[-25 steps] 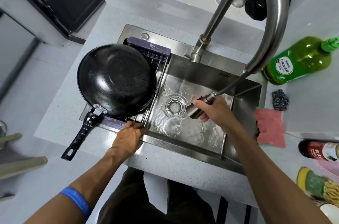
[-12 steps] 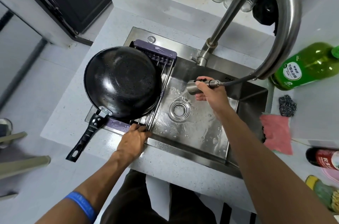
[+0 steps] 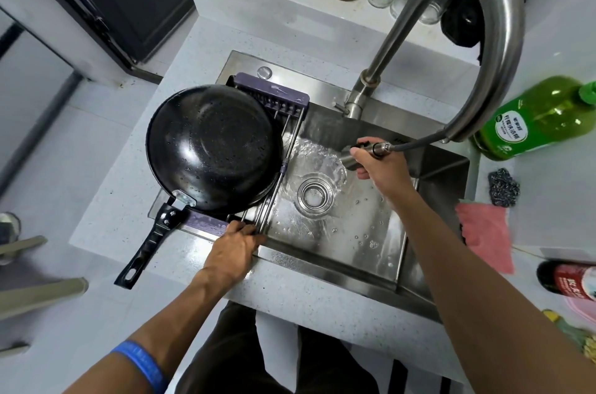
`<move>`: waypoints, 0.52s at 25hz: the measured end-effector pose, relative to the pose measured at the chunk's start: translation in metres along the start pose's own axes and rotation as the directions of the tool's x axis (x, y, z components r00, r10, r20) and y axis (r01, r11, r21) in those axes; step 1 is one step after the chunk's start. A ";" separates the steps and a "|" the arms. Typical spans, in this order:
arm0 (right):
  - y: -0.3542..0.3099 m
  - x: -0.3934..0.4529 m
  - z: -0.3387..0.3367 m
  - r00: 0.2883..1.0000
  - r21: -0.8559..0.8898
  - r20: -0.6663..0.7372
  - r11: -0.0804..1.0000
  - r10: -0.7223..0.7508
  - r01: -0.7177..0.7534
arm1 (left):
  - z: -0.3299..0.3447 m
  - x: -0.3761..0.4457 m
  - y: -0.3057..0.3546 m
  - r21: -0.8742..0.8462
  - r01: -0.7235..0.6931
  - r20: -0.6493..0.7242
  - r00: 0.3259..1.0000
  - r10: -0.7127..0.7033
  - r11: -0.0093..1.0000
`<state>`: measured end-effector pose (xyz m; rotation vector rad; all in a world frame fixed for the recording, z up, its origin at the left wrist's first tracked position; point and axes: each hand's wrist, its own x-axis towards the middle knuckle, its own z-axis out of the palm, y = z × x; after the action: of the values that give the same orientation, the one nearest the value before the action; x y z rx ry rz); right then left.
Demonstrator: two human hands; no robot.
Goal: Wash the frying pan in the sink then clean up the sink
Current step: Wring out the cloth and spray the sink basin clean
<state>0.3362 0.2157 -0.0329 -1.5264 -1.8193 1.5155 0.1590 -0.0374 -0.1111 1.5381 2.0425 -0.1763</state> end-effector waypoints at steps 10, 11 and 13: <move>0.007 -0.013 0.004 1.000 0.008 0.010 1.000 0.030 -0.030 | 0.000 0.000 0.000 -0.013 0.006 -0.001 1.000 -0.006 1.000; 0.005 -0.014 0.004 1.000 0.007 0.009 1.000 0.029 -0.029 | -0.001 0.000 0.000 -0.015 0.005 -0.001 1.000 -0.005 1.000; 0.004 -0.014 0.005 1.000 0.010 -0.010 1.000 0.027 -0.027 | -0.001 0.001 0.001 -0.025 0.003 -0.004 1.000 -0.003 1.000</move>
<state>0.3397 0.2007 -0.0329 -1.5579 -1.7897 1.5238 0.1591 -0.0362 -0.1105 1.5218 2.0425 -0.1483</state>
